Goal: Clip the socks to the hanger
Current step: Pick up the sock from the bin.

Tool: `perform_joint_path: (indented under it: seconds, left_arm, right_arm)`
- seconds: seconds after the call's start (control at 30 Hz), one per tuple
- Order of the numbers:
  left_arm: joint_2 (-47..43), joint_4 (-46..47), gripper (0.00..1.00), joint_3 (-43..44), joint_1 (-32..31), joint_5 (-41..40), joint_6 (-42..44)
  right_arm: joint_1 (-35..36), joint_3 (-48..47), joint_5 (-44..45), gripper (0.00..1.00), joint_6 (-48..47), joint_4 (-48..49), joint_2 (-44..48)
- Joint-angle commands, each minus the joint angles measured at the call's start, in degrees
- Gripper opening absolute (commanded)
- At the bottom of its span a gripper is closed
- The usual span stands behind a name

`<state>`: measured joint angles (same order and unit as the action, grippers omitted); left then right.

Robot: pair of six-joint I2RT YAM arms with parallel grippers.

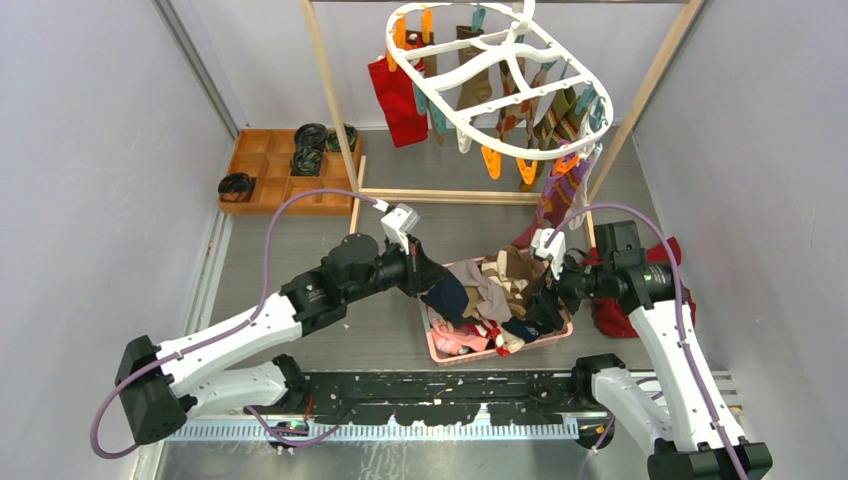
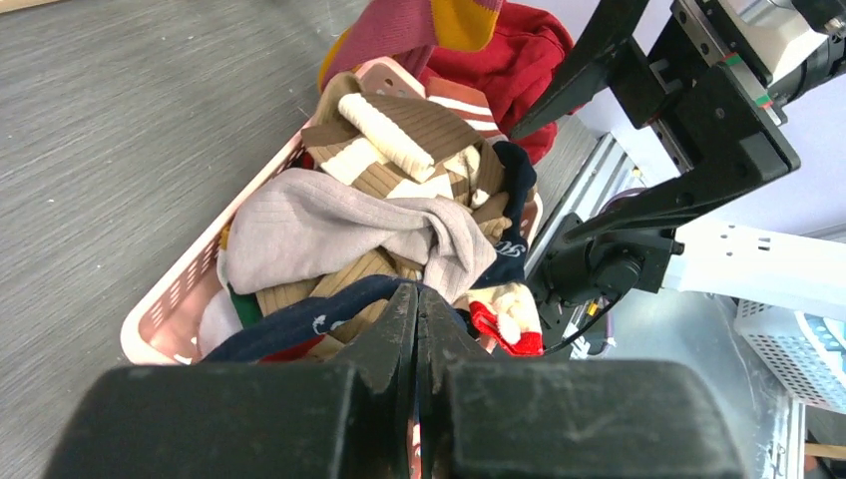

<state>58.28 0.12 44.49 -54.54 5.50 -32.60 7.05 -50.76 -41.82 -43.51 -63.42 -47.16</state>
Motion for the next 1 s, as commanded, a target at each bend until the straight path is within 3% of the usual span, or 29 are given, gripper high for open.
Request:
perform_joint_path:
  seconds: [0.0, 0.27, 0.67, 0.97]
  left_arm:
    - [1.14, 5.76, 0.0, 0.88, 0.67, 4.83, -3.27]
    - [10.11, 15.86, 0.0, 5.52, -0.14, 13.44, -9.22]
    - [24.41, 23.93, 0.0, 12.28, -4.21, 14.97, -10.73]
    - [26.48, 28.36, 0.0, 12.65, -4.47, 15.36, -13.35]
  right_arm:
    - [-0.03, 0.54, -4.63, 0.87, -2.72, 1.5, 1.85]
    - [-0.02, -0.01, -12.45, 0.89, -5.79, 1.87, 2.46]
    - [-0.06, 2.16, -11.36, 0.94, 12.6, 16.03, 0.94]
    - [0.59, 5.61, -13.35, 0.94, 10.8, 20.86, 1.96]
